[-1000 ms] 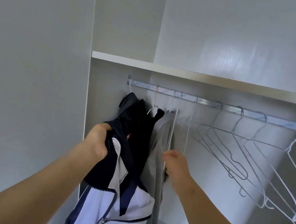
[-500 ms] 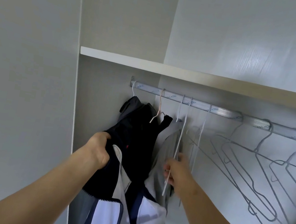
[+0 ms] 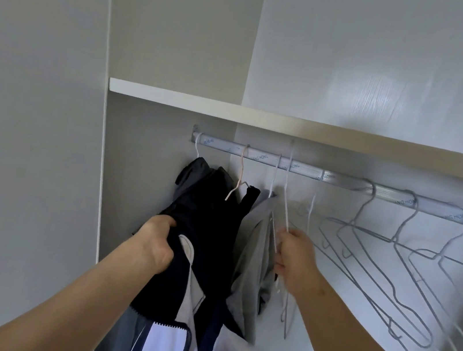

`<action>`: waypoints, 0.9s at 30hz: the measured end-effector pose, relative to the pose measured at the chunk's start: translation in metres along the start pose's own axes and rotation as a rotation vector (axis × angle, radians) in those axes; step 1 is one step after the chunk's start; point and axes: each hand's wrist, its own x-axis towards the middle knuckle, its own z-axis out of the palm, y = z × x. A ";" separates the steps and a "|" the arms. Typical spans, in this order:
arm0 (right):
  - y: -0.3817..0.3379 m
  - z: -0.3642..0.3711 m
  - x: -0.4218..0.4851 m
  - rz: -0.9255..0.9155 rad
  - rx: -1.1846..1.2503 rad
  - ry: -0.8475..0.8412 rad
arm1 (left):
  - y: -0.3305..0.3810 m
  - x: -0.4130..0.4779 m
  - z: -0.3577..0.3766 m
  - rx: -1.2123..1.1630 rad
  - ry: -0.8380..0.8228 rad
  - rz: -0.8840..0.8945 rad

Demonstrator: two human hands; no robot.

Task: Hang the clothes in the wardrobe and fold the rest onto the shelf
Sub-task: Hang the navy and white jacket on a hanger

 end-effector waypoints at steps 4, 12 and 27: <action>-0.003 0.002 -0.013 -0.045 0.018 0.006 | 0.002 -0.006 0.000 -0.157 0.027 -0.012; 0.027 0.016 -0.049 -0.062 -0.023 0.076 | -0.007 0.010 -0.023 0.176 -0.023 -0.085; 0.109 -0.001 -0.153 -0.019 -0.075 0.265 | -0.086 0.005 -0.059 0.425 -0.188 -0.345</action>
